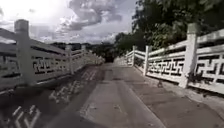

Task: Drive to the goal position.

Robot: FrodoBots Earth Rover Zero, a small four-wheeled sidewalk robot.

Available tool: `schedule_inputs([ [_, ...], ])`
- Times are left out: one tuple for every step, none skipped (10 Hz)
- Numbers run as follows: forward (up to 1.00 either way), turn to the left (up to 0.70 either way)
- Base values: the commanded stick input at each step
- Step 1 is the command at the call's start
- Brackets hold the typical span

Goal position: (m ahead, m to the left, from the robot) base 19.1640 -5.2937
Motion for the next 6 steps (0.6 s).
schedule_inputs([
  [0.70,0.00],
  [0.70,0.00],
  [0.70,0.00],
  [0.70,0.00],
  [0.70,0.00],
  [0.70,0.00],
])
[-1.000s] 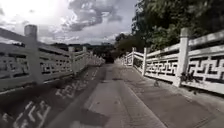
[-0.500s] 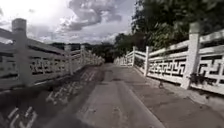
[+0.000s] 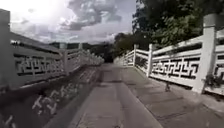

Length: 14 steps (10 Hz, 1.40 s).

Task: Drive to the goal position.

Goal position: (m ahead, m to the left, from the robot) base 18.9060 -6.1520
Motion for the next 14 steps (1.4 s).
schedule_inputs([
  [0.70,0.00],
  [0.70,0.01],
  [0.70,0.07],
  [0.70,0.13],
  [0.70,0.08],
  [0.70,0.00],
  [0.70,0.00],
  [0.70,0.00],
  [0.70,0.00],
  [0.70,0.00],
  [0.70,0.00],
  [0.70,0.00],
  [0.70,0.00],
  [0.70,0.00],
])
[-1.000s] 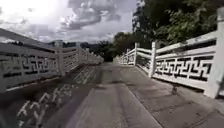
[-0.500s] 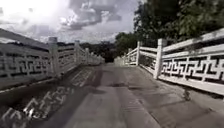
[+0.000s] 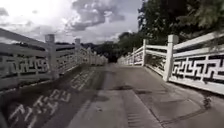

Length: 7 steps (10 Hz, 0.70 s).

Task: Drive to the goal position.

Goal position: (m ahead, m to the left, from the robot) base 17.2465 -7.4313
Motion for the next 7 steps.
schedule_inputs([
  [0.70,0.00],
  [0.70,0.00],
  [0.46,0.00],
  [0.63,0.00],
  [0.54,0.00],
  [0.45,0.00],
  [0.45,0.00],
])
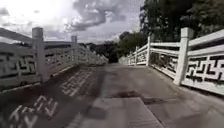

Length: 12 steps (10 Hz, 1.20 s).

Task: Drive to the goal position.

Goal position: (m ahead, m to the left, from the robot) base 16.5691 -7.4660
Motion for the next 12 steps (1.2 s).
schedule_inputs([
  [0.45,0.00],
  [0.45,0.00],
  [0.58,0.00],
  [0.70,0.00],
  [0.70,0.00],
  [0.70,0.00],
  [0.70,0.00],
  [0.70,0.00],
  [0.70,0.00],
  [0.70,0.00],
  [0.70,0.00],
  [0.70,0.00],
])
